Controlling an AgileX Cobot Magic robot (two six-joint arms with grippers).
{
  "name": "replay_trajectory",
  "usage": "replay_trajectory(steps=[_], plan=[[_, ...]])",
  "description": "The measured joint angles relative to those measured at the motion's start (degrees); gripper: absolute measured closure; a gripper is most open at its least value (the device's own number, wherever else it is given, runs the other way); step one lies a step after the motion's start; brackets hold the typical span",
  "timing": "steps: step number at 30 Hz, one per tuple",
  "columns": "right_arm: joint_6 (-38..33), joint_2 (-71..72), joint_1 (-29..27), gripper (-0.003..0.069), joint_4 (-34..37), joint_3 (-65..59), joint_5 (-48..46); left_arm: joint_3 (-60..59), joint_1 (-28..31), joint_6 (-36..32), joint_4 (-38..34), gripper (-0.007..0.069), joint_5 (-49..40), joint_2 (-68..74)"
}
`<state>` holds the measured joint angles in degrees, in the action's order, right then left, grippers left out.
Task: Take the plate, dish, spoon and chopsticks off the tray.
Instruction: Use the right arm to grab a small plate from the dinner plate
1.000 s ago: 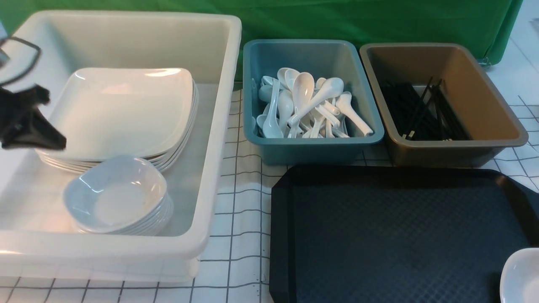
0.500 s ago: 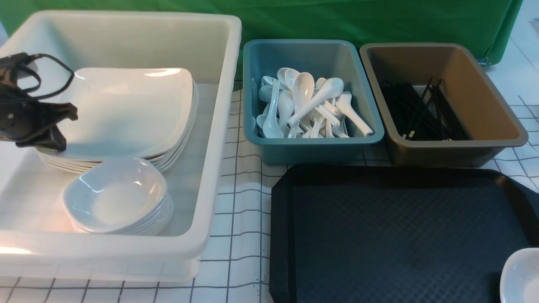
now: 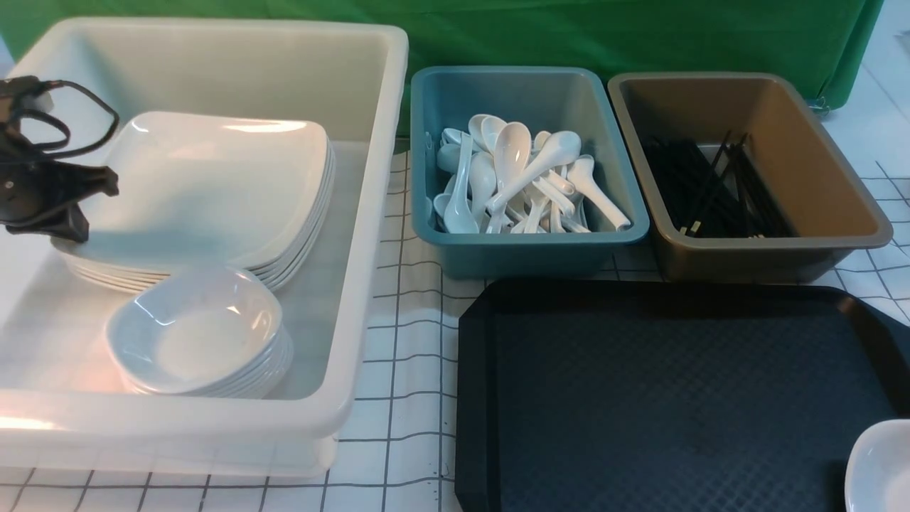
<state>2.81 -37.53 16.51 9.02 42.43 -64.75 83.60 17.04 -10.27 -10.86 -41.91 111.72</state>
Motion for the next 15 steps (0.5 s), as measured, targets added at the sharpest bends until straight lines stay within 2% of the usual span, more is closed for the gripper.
replay_trajectory(steps=[4,5,9,13,14,15], plan=[[3.03,-2.67,0.0,0.0627,-6.54,0.0,0.0,0.0,0.06,0.0,-2.46,0.0628,-3.01,-3.55],[3.69,-5.24,0.0,0.0625,-9.98,0.0,0.06,0.05,0.06,0.0,-5.18,0.0628,-5.35,-6.32],[3.43,-11.71,0.0,0.0609,-13.28,0.0,0.17,0.12,0.11,-3.39,-11.64,0.0628,-11.28,-11.5],[1.92,-17.57,0.0,0.054,-13.74,0.0,0.63,0.12,0.11,-7.05,-17.16,0.0628,-17.16,-14.43],[1.23,-20.99,0.0,0.0482,-14.42,0.0,1.65,0.12,0.11,-9.24,-19.17,0.0628,-20.07,-15.64],[1.13,-21.35,0.0,0.0473,-14.6,0.0,1.78,0.12,0.11,-9.24,-19.32,0.0628,-20.07,-15.75]])
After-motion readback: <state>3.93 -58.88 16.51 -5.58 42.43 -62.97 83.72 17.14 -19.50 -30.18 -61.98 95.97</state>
